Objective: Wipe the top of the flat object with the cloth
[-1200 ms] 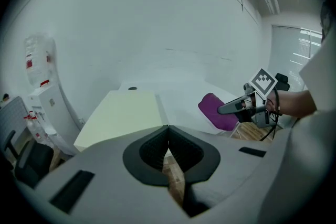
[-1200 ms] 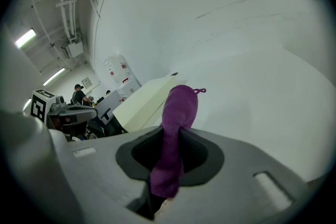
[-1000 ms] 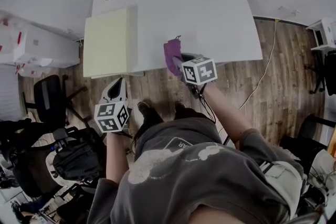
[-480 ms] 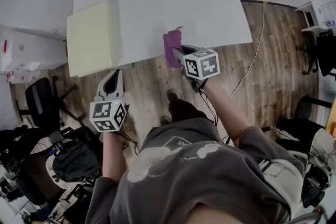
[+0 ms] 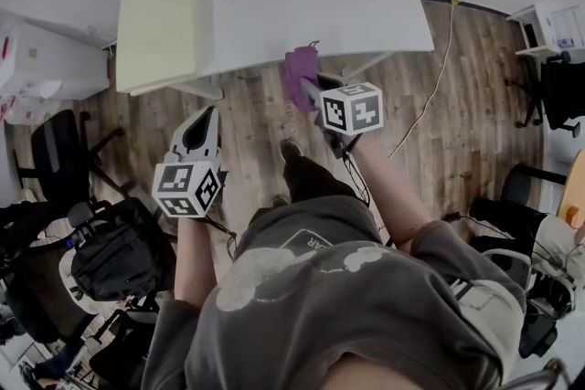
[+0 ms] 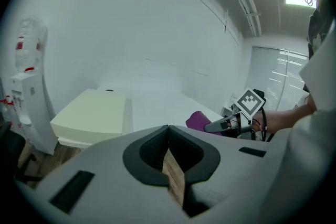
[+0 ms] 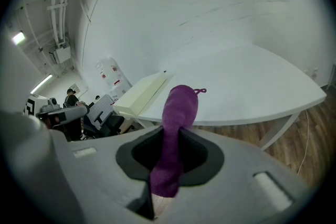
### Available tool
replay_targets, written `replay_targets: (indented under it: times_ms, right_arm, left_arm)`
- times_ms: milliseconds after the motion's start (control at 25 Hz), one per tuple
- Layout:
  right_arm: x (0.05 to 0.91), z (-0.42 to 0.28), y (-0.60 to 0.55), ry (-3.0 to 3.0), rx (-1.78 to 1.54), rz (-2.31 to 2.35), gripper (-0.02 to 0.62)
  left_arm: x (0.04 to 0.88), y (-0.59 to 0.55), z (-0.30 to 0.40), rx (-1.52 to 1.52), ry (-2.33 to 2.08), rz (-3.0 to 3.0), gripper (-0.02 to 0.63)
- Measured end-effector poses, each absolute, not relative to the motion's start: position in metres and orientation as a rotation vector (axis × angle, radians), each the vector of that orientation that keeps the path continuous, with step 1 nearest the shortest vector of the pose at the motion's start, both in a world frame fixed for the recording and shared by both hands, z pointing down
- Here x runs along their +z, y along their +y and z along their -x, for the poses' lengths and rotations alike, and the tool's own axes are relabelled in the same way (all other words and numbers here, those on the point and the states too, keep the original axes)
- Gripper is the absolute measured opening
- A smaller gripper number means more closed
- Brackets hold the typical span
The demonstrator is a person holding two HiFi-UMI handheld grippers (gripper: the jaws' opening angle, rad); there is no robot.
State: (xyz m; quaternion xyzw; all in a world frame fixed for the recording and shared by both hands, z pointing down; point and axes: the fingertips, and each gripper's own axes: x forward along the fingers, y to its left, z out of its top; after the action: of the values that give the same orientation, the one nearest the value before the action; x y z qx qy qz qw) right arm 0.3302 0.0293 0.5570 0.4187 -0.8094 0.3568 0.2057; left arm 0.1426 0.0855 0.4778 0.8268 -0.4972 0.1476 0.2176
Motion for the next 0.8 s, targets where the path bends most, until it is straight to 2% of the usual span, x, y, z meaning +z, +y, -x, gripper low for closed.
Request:
replay_targets:
  times_ms: [800]
  right_arm:
    - [0.510,-0.347,0.194,-2.310,0.885,-1.302,0.072]
  left_arm:
    - [0.440,0.247,-0.142,0.280,-1.378,-2.399,-0.002]
